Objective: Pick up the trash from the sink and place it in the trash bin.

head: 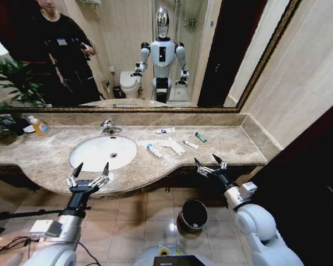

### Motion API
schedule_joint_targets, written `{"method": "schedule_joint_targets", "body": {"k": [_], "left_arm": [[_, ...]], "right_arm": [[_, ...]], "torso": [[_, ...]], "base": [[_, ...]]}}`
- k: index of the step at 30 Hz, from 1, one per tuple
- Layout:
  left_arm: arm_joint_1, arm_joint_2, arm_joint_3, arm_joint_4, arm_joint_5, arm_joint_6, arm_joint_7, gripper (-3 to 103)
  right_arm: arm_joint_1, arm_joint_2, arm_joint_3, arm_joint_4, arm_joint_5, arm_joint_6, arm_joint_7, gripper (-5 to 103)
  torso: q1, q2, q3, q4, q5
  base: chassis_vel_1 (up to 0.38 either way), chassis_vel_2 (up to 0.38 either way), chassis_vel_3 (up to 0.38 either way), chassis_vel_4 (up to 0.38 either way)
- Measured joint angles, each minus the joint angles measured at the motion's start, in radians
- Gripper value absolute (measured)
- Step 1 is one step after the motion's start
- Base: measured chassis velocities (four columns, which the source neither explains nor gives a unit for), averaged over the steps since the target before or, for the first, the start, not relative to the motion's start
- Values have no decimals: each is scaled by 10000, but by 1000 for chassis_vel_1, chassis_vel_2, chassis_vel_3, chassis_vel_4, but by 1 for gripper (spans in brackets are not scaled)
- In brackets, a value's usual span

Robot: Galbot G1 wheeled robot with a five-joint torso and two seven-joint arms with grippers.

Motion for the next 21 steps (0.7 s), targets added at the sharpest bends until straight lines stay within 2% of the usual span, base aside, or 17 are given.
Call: {"method": "schedule_joint_targets", "body": {"k": [14,21], "left_arm": [[0,0,0,0,0,0,0,100],[0,0,0,0,0,0,0,100]], "right_arm": [[62,-38,-1,-85,57,-10,-127,100],[173,-132,-18,-124,120,-172,126,100]], "torso": [[0,0,0,0,0],[0,0,0,-1,1]], "base": [[0,0,0,0],[0,0,0,0]]}}
